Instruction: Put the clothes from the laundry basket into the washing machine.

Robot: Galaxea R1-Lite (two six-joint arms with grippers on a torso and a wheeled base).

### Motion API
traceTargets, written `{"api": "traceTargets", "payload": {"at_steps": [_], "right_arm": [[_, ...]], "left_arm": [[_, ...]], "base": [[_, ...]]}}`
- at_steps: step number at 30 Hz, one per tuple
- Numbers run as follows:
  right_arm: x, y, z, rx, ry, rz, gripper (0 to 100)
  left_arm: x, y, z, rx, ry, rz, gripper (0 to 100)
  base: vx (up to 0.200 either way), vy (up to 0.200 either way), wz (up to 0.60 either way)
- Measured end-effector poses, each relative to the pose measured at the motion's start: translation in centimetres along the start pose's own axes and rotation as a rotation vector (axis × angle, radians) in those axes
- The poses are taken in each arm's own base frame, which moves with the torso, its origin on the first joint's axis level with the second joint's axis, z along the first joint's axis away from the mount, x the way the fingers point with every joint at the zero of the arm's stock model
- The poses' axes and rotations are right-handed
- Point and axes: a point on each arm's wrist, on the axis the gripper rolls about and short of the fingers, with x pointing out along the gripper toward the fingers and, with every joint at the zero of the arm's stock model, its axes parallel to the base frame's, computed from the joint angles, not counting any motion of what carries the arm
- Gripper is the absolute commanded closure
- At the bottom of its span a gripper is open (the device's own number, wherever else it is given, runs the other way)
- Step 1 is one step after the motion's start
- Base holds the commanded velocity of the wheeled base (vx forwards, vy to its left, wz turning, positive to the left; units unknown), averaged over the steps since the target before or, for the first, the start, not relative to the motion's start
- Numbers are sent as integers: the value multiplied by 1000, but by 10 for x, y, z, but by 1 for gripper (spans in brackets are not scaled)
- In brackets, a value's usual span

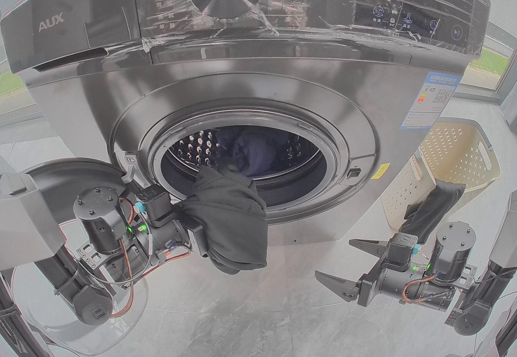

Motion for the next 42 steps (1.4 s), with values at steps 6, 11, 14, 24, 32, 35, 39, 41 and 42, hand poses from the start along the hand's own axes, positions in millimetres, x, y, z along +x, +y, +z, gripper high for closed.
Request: {"api": "traceTargets", "payload": {"at_steps": [6,11,14,24,32,35,39,41,42], "right_arm": [[0,2,-1,-1,4,7,0],[0,3,-1,-3,5,11,0],[0,4,-1,-3,6,14,0],[0,15,1,-9,-7,51,0],[-1,18,3,-11,-12,62,0],[-1,18,3,-12,-16,66,0],[-2,19,4,-12,-18,67,0],[-2,19,4,-12,-19,67,0],[-2,19,4,-12,-19,67,0]], "left_arm": [[0,-2,-1,-1,4,-6,100],[0,-2,-2,-1,8,-8,100],[1,-2,-3,-1,9,-8,100],[36,-9,1,11,-60,8,100],[90,-3,-1,15,-155,38,100],[110,2,-3,15,-179,53,100],[134,10,-8,7,-177,82,100],[144,14,-10,-1,-173,94,100],[149,16,-11,-5,-173,99,100]], "base": [[0,0,0],[0,0,0],[0,0,0],[0,0,0],[0,0,0],[0,0,0],[0,0,0],[0,0,0],[0,0,0]]}}
